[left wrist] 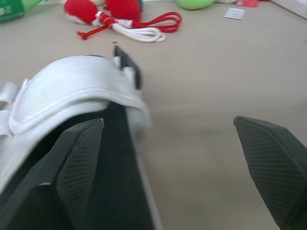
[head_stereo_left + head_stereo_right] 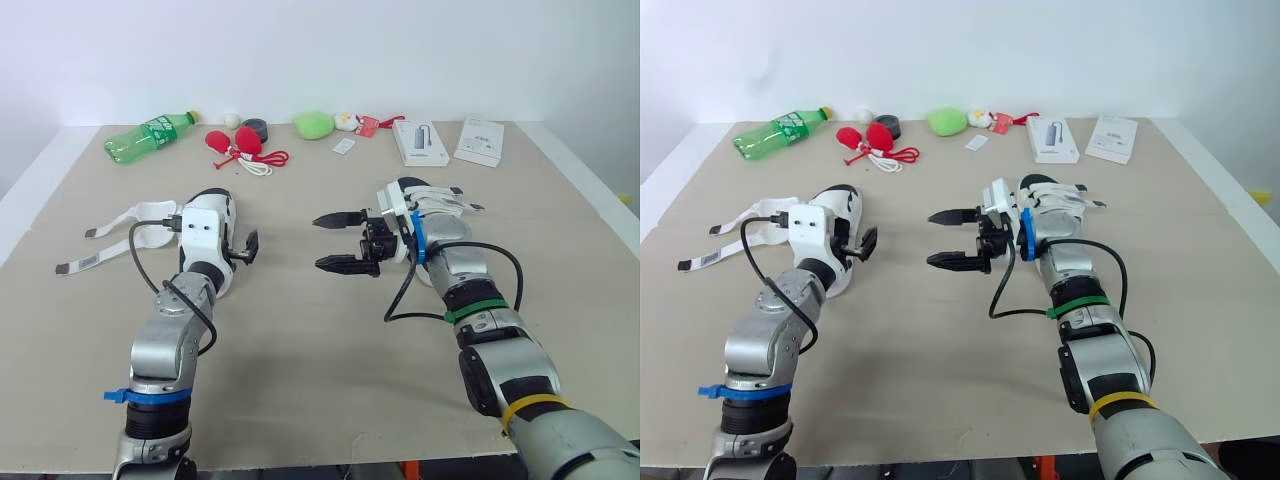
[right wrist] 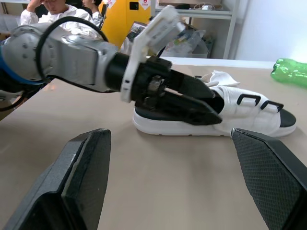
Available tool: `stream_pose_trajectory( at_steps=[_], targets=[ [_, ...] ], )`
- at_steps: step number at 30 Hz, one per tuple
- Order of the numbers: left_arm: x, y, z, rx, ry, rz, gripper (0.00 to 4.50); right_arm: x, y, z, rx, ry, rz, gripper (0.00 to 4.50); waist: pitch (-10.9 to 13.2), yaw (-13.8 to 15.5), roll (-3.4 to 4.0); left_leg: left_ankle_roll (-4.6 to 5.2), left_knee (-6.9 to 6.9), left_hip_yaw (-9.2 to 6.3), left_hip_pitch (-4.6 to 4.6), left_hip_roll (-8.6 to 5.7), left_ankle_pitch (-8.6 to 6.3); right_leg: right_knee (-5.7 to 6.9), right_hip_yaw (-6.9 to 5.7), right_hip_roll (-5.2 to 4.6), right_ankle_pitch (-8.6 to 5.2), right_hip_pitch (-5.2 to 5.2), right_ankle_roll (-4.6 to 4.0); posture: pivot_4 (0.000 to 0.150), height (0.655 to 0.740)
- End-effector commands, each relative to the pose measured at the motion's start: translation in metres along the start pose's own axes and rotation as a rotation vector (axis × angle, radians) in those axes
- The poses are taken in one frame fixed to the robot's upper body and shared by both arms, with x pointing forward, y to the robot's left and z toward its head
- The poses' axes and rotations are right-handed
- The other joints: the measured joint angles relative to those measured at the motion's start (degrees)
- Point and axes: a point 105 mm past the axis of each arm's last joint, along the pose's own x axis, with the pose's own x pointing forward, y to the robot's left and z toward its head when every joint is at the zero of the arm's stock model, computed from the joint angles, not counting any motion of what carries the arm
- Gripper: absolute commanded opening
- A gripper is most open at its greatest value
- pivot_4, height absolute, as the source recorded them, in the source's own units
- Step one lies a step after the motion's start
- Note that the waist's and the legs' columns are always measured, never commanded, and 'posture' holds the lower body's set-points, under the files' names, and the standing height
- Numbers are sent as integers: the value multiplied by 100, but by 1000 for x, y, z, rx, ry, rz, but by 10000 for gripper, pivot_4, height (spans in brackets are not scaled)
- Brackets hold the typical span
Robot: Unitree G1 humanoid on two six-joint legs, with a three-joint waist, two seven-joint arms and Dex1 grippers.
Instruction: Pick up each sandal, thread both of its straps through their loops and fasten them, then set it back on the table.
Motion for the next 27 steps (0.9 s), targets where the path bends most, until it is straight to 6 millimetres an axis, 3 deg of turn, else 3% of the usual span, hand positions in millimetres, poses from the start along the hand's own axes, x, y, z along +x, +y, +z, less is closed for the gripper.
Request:
stream_pose_trajectory(
  at_steps=[1,5,8,13,17,23,27],
  targets=[
    [13,4,9,15,-11,-24,45000,1,-13,12,-46,-19,-70,43149,0,0,0,-3,0,0,0,0,2,0,0,0,0,0,0,1500,7400],
    [21,7,10,6,0,-38,45000,0,-27,16,-11,-28,-168,43149,0,0,0,-4,0,0,0,0,2,0,0,0,1,0,0,1500,7400],
    [25,10,8,18,16,-52,37001,1,-34,20,2,-44,-213,45000,0,-2,0,-5,-1,0,0,0,3,0,0,0,1,-1,-1,1500,7400],
    [28,14,3,11,36,-54,19166,2,-34,18,-5,-19,-218,45000,0,-2,0,-5,-3,-1,0,0,3,0,-1,-1,1,0,0,1500,7400],
    [25,15,3,34,31,-80,1190,1,-31,16,-7,-9,-209,45000,0,-2,0,-5,-3,-1,1,0,3,1,-2,0,1,0,0,1500,7400],
    [1,-1,13,220,-39,-296,365,-7,-26,22,-5,-20,-188,45000,1,-7,1,-7,-17,0,0,0,3,0,-1,-1,-2,-5,-2,1500,7400],
    [-41,-33,5,456,-85,-627,365,-18,-15,22,-15,-6,-161,45000,2,0,-1,-19,-33,1,0,0,-1,1,0,-4,-6,-11,-24,1500,7400]
  ],
)
